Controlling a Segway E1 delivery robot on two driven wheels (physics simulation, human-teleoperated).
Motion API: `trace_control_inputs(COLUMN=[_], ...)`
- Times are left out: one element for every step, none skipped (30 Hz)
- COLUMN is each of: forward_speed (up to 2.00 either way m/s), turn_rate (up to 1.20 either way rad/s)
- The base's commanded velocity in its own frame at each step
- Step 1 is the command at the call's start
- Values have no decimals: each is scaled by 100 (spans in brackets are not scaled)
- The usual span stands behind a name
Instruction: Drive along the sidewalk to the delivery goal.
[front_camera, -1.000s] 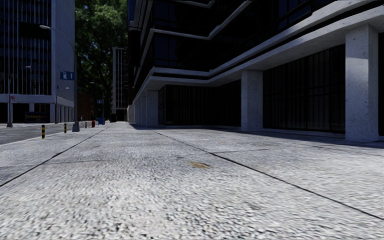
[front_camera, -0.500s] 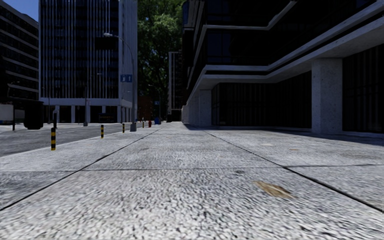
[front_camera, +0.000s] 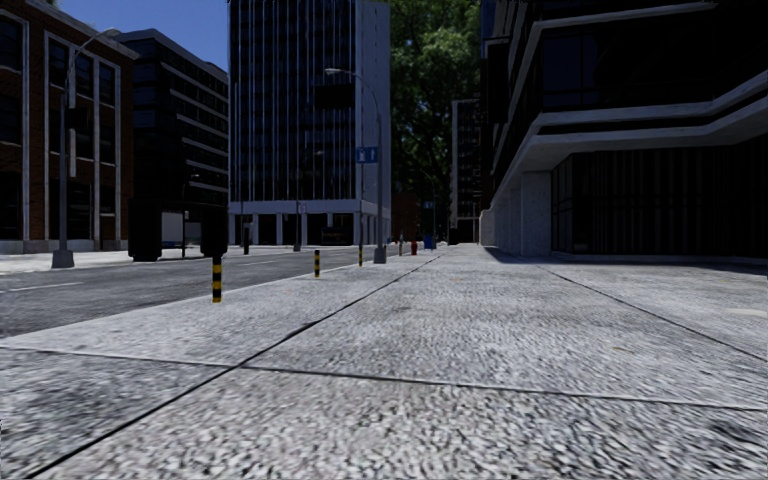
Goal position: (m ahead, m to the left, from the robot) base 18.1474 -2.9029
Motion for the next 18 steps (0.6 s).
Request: trace_control_inputs(forward_speed=[200,200,200,200,200,200,200,200,200,200,200,200,200,200,200,200,200,200], turn_rate=[68,68,68,68,68,68,68,68,68,0,0,0,0,0,0,0,0,0])
